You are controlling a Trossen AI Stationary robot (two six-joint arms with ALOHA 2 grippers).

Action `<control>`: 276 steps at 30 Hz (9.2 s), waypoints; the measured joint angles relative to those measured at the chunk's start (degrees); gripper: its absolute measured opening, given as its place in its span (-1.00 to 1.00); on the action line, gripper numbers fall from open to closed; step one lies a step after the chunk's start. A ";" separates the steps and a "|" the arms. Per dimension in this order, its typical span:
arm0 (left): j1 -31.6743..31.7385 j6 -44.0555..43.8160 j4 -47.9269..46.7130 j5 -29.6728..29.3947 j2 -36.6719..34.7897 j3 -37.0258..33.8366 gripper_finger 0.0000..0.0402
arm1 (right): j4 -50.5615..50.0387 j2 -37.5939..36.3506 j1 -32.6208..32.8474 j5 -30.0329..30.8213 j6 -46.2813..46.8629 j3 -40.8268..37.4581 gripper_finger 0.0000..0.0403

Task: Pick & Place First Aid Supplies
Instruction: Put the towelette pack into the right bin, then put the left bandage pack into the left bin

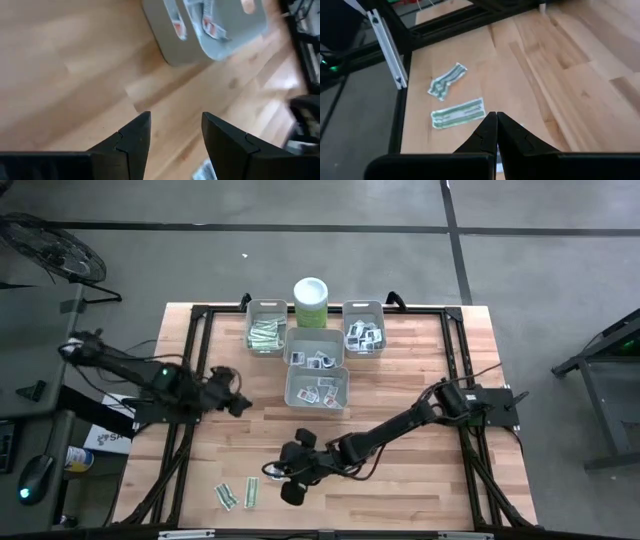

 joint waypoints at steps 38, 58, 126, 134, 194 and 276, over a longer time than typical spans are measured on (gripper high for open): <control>-25.92 -28.09 31.56 -5.69 35.97 -1.33 -0.13 | 2.33 11.75 -0.27 -9.96 11.40 0.26 -1.00; -25.92 -37.74 42.66 1.10 46.13 -1.10 -0.13 | 1.58 12.57 -0.68 -11.52 11.91 0.13 -1.00; -25.88 23.50 54.56 -22.33 35.75 2.60 -1.00 | -13.18 -11.76 -2.82 -15.12 3.43 -0.13 -1.00; -25.86 41.53 53.82 -31.05 31.80 5.90 -1.00 | -15.35 -19.25 -3.89 -7.08 -1.54 -0.09 -0.73; -17.54 66.11 55.76 -31.79 21.26 6.51 -0.46 | -21.63 -22.29 -7.52 3.01 1.35 0.02 -0.99; -17.57 22.75 13.86 -49.08 4.04 6.49 0.11 | -58.99 -13.41 -70.71 -39.00 -58.63 -0.02 -0.39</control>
